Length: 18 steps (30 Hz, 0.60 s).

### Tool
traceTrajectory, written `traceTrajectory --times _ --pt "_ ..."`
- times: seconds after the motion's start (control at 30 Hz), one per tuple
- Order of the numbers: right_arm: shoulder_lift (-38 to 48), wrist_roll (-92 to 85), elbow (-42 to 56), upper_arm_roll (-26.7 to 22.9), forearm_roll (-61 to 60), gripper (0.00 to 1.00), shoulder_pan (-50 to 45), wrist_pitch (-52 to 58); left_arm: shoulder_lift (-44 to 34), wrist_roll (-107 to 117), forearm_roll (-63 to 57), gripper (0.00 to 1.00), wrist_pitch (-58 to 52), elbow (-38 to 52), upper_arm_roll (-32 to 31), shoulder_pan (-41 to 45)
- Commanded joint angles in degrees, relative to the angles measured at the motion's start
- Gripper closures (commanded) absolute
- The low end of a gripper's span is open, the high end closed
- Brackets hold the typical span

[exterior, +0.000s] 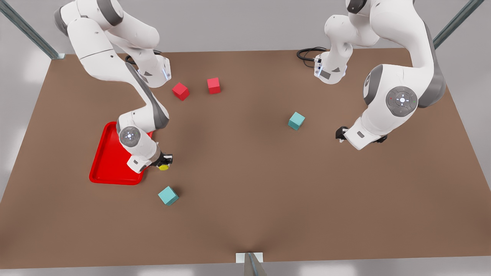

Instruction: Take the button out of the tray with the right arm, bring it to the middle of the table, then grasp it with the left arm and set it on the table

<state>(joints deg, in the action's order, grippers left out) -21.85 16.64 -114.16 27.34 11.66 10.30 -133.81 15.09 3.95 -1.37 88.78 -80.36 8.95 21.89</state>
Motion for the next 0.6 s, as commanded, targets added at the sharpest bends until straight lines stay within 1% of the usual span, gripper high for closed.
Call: traceTrajectory --times 0.0,0.03,0.1,0.17,0.23,0.27,0.33,0.4,0.43,0.47,0.5,0.53,0.57 --pt "0.0 25.1 2.0 0.2 0.4 0.55 -3.3 4.6 -0.1 0.1 0.0 0.0 0.0 0.0 0.0 0.0" --pt "-0.1 26.5 3.3 0.1 0.4 0.55 -5.5 4.6 -0.1 0.1 0.0 0.0 0.0 0.0 0.0 0.0" --pt "-2.9 36.1 6.8 0.1 0.4 0.55 -11.3 4.6 0.0 0.1 0.0 0.0 -0.1 0.0 0.0 0.0" --pt "-7.2 40.7 13.1 0.0 0.3 0.55 -15.6 5.0 0.0 0.1 0.0 0.0 -0.1 0.0 0.0 0.0" --pt "-15.8 48.6 27.4 -0.5 0.2 0.54 -22.9 13.2 0.3 0.1 0.0 0.0 -0.1 0.0 0.0 0.0" --pt "-17.9 52.0 30.1 -0.5 0.2 0.54 -24.8 13.4 0.3 0.1 0.0 0.0 -0.1 0.0 0.0 0.0" --pt "-22.0 55.5 38.0 -0.6 -5.8 0.55 -27.3 15.3 0.4 0.1 0.0 0.0 0.0 0.0 0.0 0.0" --pt "-25.9 60.8 43.7 -1.7 -6.1 0.54 -30.6 15.4 0.4 0.1 0.0 0.0 0.0 0.1 0.0 0.0" --pt "-27.7 62.8 47.0 -4.1 -8.0 0.54 -33.4 15.5 0.4 0.1 -0.1 0.0 0.0 0.0 0.0 0.0" --pt "-30.3 64.8 51.1 -8.5 -11.0 0.54 -37.7 16.2 0.5 0.1 -0.1 0.0 0.0 0.0 0.0 0.0" --pt "-33.0 66.3 55.2 -9.4 -12.0 0.54 -39.6 16.3 0.6 0.1 -0.1 0.0 0.0 0.1 0.0 0.0" --pt "-34.7 68.3 56.5 -10.6 -12.1 0.54 -41.0 16.3 0.7 0.1 -0.1 0.0 0.0 0.2 0.0 0.0" --pt "-35.5 68.7 57.1 -10.6 -12.1 0.54 -41.1 16.0 0.8 0.2 -0.1 0.0 0.1 0.2 0.0 0.0"
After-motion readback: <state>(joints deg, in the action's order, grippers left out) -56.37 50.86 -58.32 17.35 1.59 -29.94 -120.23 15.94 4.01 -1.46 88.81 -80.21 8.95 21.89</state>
